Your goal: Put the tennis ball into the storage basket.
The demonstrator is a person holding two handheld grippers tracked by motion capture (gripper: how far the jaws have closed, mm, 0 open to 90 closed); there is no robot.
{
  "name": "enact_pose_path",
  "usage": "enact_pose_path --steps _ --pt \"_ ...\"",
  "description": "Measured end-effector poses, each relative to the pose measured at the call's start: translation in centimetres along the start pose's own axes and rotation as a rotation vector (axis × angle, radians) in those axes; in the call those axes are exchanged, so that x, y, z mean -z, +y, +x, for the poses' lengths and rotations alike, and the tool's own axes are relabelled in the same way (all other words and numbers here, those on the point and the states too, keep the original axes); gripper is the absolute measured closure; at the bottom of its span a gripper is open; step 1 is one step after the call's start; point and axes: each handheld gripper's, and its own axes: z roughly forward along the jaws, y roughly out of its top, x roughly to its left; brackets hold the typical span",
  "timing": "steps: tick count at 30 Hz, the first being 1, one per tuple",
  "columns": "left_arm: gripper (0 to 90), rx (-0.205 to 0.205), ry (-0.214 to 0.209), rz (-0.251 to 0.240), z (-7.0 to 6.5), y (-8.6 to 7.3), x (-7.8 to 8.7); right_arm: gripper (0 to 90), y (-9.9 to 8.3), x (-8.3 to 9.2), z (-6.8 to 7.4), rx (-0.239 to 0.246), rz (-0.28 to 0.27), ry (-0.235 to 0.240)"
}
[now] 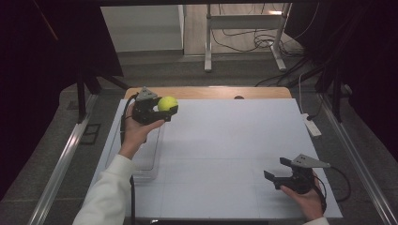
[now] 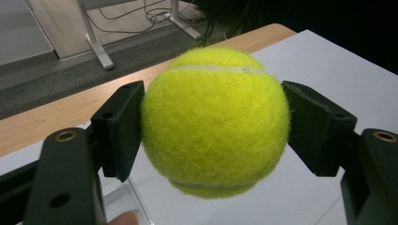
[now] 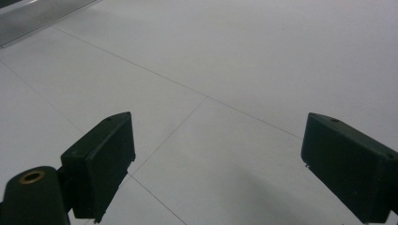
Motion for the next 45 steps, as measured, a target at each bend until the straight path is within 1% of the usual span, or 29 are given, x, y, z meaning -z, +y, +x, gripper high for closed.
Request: enact_pose_path --steps 18,29,45 --pt "26.8 0.035 0.052 0.007 2.1 -0.6 0.6 10.3 0.0 0.0 0.0 -0.001 0.002 -0.003" --pt "26.8 0.044 0.084 0.019 3.1 -0.9 0.8 10.3 0.0 0.0 0.0 0.000 0.003 -0.005" --pt "26.8 0.057 0.118 0.031 4.0 -1.3 0.9 10.4 0.0 0.0 0.0 -0.001 0.001 -0.004"
